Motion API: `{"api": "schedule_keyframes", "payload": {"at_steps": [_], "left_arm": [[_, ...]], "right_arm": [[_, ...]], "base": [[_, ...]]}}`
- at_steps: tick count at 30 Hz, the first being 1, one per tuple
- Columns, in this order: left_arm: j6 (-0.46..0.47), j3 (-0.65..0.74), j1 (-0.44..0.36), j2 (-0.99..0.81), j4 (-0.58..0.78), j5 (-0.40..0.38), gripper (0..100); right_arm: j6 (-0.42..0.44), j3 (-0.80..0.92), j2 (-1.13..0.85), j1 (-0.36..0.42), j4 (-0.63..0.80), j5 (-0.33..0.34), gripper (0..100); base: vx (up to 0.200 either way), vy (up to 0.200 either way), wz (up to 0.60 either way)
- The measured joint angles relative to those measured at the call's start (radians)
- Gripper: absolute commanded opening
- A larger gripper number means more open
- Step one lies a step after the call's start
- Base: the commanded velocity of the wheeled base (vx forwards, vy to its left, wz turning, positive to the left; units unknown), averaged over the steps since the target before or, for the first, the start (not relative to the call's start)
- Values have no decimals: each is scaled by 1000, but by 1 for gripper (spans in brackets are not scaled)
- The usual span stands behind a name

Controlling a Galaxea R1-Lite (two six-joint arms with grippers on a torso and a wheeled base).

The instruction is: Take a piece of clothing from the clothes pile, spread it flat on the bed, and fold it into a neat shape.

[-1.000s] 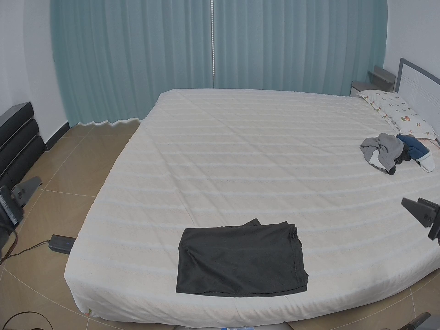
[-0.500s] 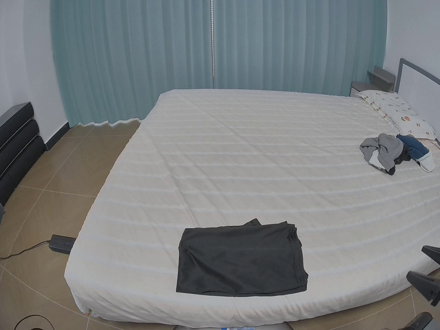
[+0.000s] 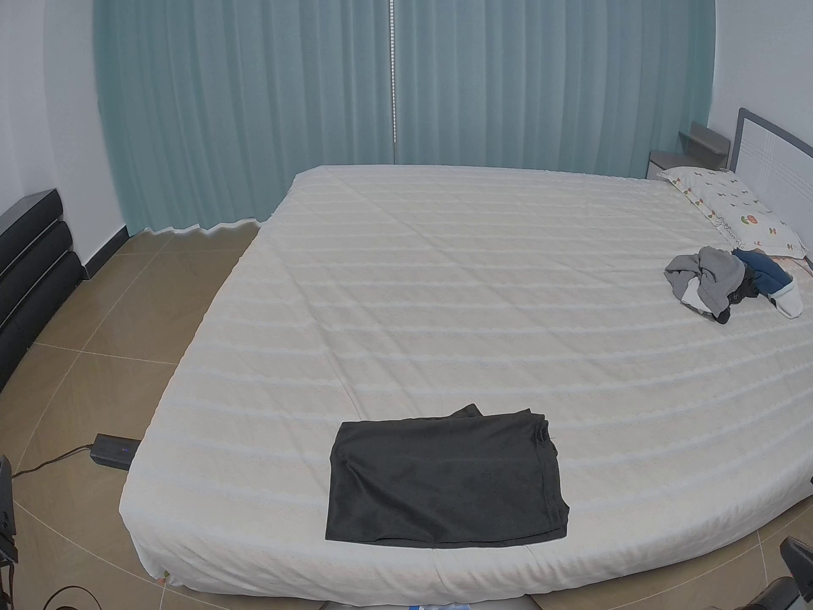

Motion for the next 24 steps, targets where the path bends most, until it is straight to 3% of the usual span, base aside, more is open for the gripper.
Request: {"api": "schedule_keyframes", "payload": {"at_steps": [4, 11, 15, 21, 24], "left_arm": [[7, 30, 17, -32, 3, 2, 100], [23, 37, 118, -64, 13, -4, 100], [61, 65, 117, -94, 10, -29, 100], [94, 170, 106, -117, -160, -40, 100], [119, 223, 103, -122, -291, -55, 100]], "right_arm": [[-31, 14, -54, -33, 11, 0, 100], [-49, 51, -119, -66, 14, -1, 100], [-51, 72, -134, -73, 14, -6, 100], [-54, 98, -143, -76, 2, -63, 100], [-56, 124, -145, -76, -53, -124, 100]], "base": [[0, 0, 0], [0, 0, 0], [0, 0, 0], [0, 0, 0], [0, 0, 0]]}}
